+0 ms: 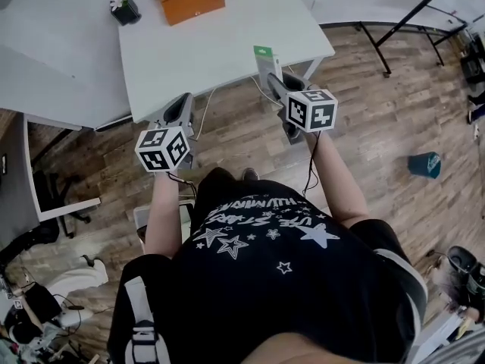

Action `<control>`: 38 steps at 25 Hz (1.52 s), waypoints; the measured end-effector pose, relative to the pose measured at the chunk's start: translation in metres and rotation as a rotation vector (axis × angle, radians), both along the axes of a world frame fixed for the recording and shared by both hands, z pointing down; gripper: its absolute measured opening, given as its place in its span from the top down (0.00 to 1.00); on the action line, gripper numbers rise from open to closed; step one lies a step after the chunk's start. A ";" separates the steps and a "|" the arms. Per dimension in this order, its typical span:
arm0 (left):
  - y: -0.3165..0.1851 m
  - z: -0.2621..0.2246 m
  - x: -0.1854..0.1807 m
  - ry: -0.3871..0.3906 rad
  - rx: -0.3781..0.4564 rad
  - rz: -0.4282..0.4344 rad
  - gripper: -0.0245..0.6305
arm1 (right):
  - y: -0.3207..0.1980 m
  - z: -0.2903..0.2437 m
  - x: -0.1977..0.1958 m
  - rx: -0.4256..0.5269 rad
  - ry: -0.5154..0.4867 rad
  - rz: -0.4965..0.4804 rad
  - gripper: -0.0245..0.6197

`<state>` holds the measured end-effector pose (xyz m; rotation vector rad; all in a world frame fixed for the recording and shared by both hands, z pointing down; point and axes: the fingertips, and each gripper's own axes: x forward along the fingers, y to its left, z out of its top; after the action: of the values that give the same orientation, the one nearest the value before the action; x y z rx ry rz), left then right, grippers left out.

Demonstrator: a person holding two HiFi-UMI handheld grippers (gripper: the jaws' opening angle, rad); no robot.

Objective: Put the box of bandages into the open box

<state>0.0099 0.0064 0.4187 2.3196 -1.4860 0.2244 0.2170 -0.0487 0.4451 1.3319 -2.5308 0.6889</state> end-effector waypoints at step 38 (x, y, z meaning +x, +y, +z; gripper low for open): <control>-0.343 0.016 -0.175 0.025 -0.008 -0.095 0.93 | -0.351 0.018 -0.157 0.010 0.233 -0.160 0.79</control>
<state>-0.1650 -0.3369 0.4350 2.2302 -1.5753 0.1746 0.0603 -0.3999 0.4633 1.1238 -2.4213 0.4608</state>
